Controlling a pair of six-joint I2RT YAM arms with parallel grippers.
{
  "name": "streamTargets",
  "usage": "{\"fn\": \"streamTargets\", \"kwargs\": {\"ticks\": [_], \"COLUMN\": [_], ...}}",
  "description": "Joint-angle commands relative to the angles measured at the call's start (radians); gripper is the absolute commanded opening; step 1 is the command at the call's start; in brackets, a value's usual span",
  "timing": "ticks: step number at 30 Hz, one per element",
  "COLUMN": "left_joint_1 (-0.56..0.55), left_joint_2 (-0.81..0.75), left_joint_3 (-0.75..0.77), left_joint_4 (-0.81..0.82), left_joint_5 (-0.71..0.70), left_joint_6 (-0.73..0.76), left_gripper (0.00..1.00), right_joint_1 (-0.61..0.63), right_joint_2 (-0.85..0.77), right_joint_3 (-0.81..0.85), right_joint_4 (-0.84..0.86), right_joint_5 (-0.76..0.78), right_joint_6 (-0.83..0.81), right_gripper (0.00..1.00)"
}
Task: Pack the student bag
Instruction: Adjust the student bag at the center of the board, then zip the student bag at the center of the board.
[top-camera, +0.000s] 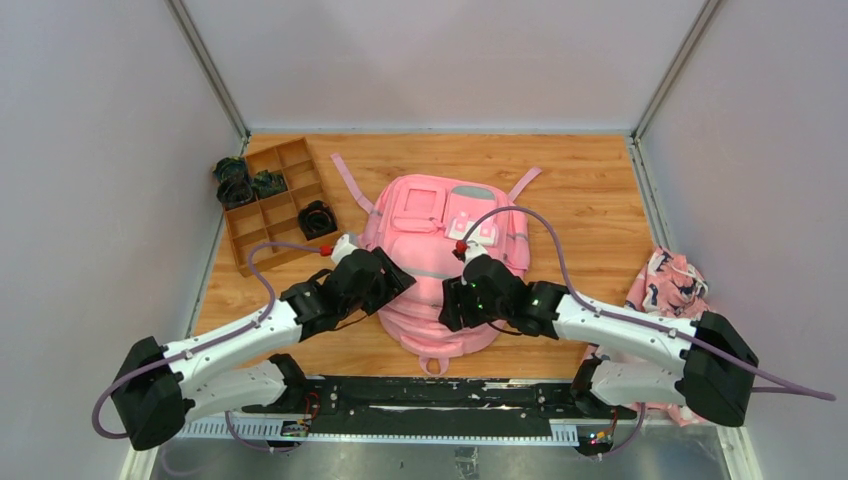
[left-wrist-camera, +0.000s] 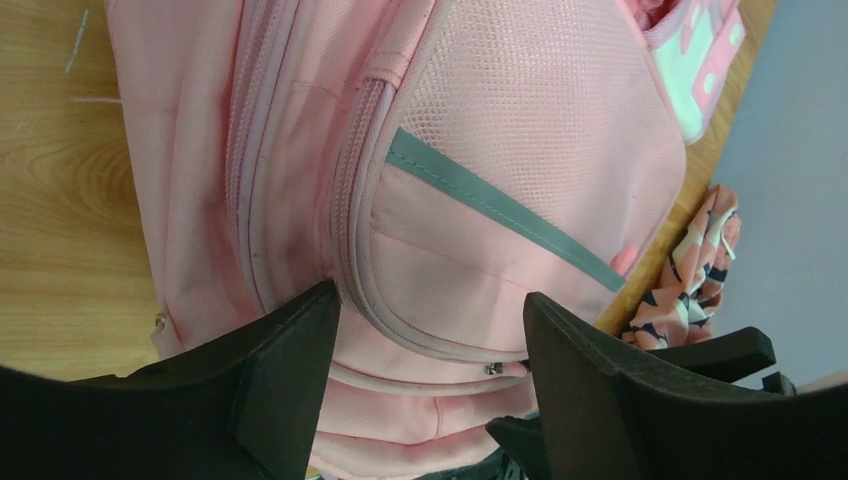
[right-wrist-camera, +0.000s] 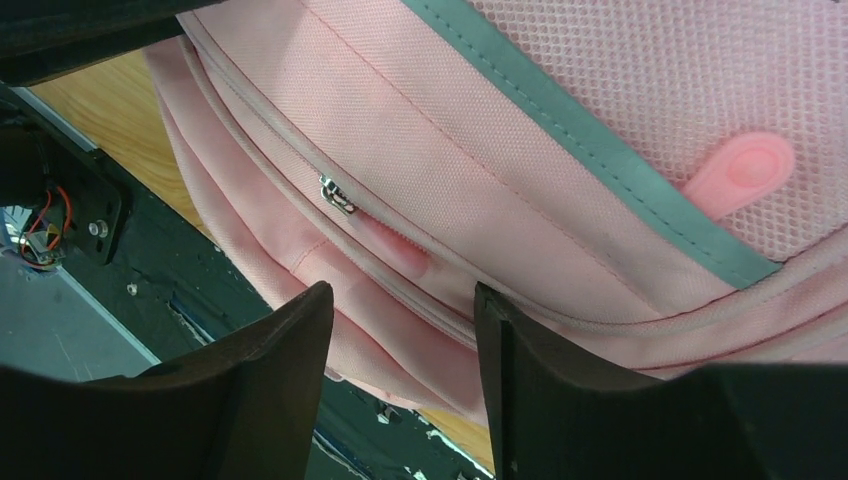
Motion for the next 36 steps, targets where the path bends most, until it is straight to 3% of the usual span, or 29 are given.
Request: {"fn": "streamTargets", "kwargs": {"ticks": [1, 11, 18, 27, 36], "left_joint_1": [0.006, 0.008, 0.008, 0.008, 0.009], "left_joint_2": [0.031, 0.042, 0.061, 0.064, 0.051], "left_joint_3": [-0.019, -0.022, -0.023, -0.014, -0.008], "left_joint_4": [0.069, 0.094, 0.114, 0.116, 0.089], "left_joint_5": [0.022, 0.023, 0.036, 0.037, 0.029], "left_joint_6": [0.001, 0.007, 0.017, 0.034, 0.054], "left_gripper": [0.69, 0.31, 0.16, 0.09, 0.07], "right_joint_1": [0.005, 0.011, 0.01, 0.008, -0.003], "right_joint_2": [0.054, 0.071, 0.088, 0.133, 0.126], "right_joint_3": [0.045, 0.065, 0.067, 0.107, 0.107], "right_joint_4": [0.017, 0.018, 0.05, 0.051, 0.025], "right_joint_5": [0.009, 0.022, 0.033, 0.093, 0.161], "right_joint_6": [-0.031, -0.044, -0.017, -0.018, 0.038], "right_gripper": [0.57, 0.53, 0.53, 0.49, 0.31]}}
